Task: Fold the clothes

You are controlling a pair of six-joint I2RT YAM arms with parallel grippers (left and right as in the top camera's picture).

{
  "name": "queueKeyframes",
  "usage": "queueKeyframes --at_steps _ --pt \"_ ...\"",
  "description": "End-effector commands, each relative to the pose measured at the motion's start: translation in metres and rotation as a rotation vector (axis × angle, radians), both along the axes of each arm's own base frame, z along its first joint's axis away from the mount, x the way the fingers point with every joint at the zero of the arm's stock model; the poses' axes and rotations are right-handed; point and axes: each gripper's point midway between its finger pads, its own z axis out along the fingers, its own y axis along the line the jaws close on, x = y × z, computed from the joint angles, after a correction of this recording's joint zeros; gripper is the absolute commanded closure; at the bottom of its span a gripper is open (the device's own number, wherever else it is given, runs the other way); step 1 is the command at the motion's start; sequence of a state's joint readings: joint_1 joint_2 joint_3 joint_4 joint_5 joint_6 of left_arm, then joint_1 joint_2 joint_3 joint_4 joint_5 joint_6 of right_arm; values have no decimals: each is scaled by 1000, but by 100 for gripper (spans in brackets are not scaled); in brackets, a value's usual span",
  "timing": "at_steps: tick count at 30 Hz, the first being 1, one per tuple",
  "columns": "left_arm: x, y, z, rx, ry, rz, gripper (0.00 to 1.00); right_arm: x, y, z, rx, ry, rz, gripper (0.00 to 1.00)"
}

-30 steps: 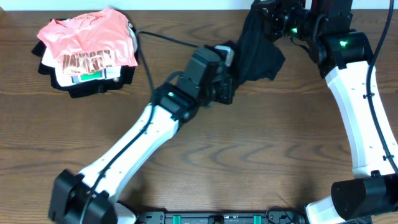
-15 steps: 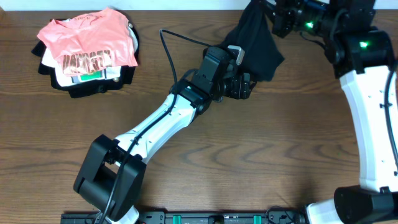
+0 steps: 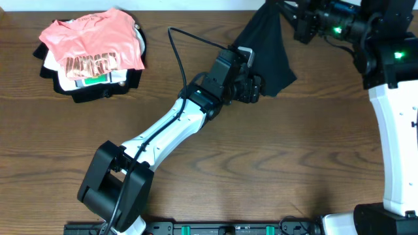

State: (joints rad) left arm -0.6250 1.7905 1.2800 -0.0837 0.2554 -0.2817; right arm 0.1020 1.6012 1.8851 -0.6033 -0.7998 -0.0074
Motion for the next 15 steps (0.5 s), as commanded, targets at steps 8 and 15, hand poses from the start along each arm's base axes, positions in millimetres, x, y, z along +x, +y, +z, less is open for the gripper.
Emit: queueKeyframes --at_steps 8,15 --pt "-29 11 73 160 -283 -91 26 -2 -14 16 13 -32 -19 99" --pt "-28 10 68 218 -315 -90 25 -9 -9 18 28 -33 27 98"
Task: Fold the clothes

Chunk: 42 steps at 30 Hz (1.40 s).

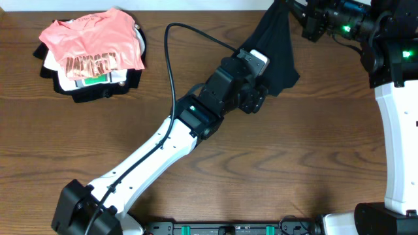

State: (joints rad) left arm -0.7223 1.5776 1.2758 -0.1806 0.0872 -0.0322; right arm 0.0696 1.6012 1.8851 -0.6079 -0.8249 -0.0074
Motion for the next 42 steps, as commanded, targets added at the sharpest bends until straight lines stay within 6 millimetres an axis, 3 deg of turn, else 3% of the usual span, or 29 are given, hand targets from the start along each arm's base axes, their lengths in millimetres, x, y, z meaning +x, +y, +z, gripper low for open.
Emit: queueKeyframes --at_steps 1,13,20,21,23,25,27,31,34,42 --pt "9 6 -12 68 -23 23 26 -11 2 18 21 -40 39 98" --pt "21 -7 -44 110 -23 1 26 -15 6 21 31 -47 71 98" --pt "37 0 -66 170 -31 76 27 -17 7 21 35 -48 84 98" --pt "37 1 -66 173 -34 81 35 -16 6 22 35 -49 83 98" --pt "38 2 -64 173 -37 85 67 -15 4 22 35 -51 77 98" --pt "38 3 -61 168 -42 88 88 -14 0 22 35 -54 67 98" --pt "37 3 -57 156 -41 95 94 -12 -3 22 35 -55 58 98" --pt "34 9 -38 118 -45 126 94 -3 -17 21 21 -56 -6 99" --pt "28 17 -13 89 -70 148 94 11 -33 18 -13 -65 -111 99" --pt "-4 46 86 -49 -206 158 94 27 -54 18 -87 -119 -241 99"
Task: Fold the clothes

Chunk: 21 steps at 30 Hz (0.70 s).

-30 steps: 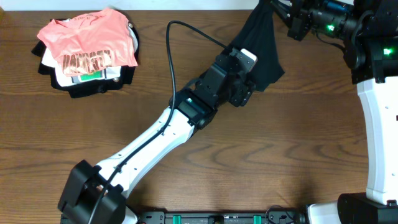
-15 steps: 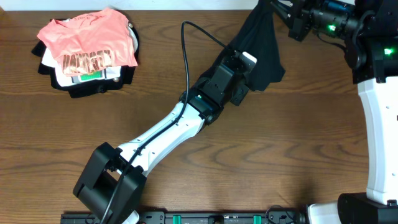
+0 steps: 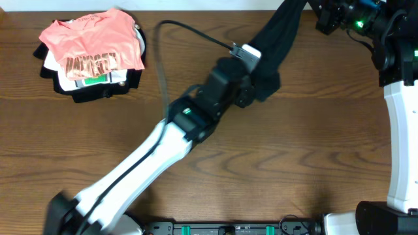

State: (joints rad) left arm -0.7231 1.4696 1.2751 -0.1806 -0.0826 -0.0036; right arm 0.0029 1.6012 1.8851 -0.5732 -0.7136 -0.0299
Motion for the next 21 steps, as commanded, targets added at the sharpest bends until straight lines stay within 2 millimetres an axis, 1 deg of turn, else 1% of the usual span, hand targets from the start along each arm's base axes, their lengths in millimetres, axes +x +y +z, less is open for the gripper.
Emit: queueKeyframes --at_steps 1,3,5,9,12,16,18,21 --pt "-15 17 48 -74 -77 20 94 5 -15 15 -47 -69 -87 99" --pt "-23 26 69 -104 -118 23 94 8 -20 15 -58 -72 -123 99" --pt "-26 41 87 -123 -157 61 94 12 -27 16 -75 -83 -166 99" --pt "-16 79 108 -126 -225 185 94 13 -33 22 -84 -102 -204 99" --pt "-5 101 116 -124 -254 242 94 8 -39 27 -91 -113 -221 99" --pt "7 126 120 -123 -267 309 94 -1 -63 34 -115 -112 -331 99" --pt "9 133 123 -124 -272 327 94 -10 -74 38 -131 -110 -372 99" --pt "10 140 130 -133 -287 343 94 -25 -83 39 -144 -88 -410 99"
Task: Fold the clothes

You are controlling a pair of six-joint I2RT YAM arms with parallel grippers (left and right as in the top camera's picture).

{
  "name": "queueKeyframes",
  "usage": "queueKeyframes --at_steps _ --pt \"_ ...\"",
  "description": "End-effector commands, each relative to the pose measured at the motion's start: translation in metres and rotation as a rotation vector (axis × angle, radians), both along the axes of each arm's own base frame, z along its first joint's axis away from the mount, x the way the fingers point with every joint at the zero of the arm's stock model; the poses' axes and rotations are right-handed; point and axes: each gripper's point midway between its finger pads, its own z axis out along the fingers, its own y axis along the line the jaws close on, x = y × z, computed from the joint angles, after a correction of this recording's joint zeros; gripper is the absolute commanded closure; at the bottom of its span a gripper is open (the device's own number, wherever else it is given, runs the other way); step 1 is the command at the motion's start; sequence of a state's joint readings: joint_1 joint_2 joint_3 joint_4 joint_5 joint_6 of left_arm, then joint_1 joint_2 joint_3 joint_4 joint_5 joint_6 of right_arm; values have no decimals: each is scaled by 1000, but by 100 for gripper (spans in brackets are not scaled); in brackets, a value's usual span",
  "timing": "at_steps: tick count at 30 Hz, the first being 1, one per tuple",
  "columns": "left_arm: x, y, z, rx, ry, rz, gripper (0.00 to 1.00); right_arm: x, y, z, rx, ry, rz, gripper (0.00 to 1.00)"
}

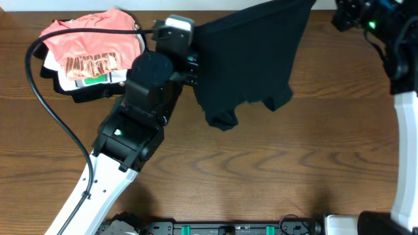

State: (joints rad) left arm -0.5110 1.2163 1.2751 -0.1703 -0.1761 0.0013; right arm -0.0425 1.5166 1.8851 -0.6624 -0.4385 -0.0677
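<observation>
A black garment [251, 59] hangs spread wide above the table in the overhead view, its lower hem bunched at the bottom. My left gripper [194, 63] is shut on its left edge, fingers mostly hidden by the cloth. The garment's upper right corner runs to my right gripper [324, 12] at the frame's top edge. That gripper is shut on it and half out of view.
A stack of folded clothes lies at the back left, topped by a pink shirt [91, 42] over white and black pieces. The left arm's black cable [46, 98] loops beside that stack. The brown wooden table [274, 176] stretches under the garment. The right arm's white column [405, 143] stands at the right edge.
My left gripper has gone from the table's middle to the left, close to the folded stack. The black garment, then a narrow bunched strip, is now pulled out wide. The right gripper sits slightly farther right.
First the black garment hung crumpled at the back centre, with both grippers close together on it. Then the right gripper was farther back and right, and the cloth was drawn into a strip. Now the left gripper is far to the left and the garment is spread.
</observation>
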Motion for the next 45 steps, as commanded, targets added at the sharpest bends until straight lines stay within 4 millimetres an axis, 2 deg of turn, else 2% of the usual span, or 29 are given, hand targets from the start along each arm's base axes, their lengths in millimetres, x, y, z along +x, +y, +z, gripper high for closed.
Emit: queueKeyframes --at_steps 1,4,8,12,15,19,22,27,30,32,35,39,43,45 --pt "-1 15 24 -12 -59 48 94 -24 -26 31 -48 -70 -122 99" --pt "-2 16 36 -33 -95 48 94 -30 -31 37 -59 -84 -148 99" --pt "1 17 50 -59 -153 65 94 -24 -32 36 -77 -98 -143 99" --pt "13 20 66 -67 -236 86 94 0 -33 25 -79 -93 -143 99" --pt "29 27 82 -111 -323 121 94 25 -35 18 -78 -111 -143 99" --pt "55 38 99 -170 -456 172 94 56 -36 23 -77 -196 -139 99" --pt "71 46 100 -196 -515 201 94 71 -37 36 -77 -286 -141 99" --pt "93 60 89 -192 -534 243 94 86 -38 49 -77 -386 -143 99" --pt "98 61 75 -166 -478 247 94 88 -35 38 -74 -345 -125 99" --pt "100 57 58 -161 -397 240 94 87 -33 20 -71 -270 -110 99" --pt "98 45 18 -114 -217 203 94 81 -33 -24 -66 -80 -107 99" --pt "85 17 -43 -20 28 81 94 59 -34 -86 -66 198 -113 99" --pt "60 5 -101 72 261 21 94 26 -33 -132 -66 437 -110 99" --pt "46 5 -124 101 362 17 94 12 -32 -146 -66 520 -106 99"
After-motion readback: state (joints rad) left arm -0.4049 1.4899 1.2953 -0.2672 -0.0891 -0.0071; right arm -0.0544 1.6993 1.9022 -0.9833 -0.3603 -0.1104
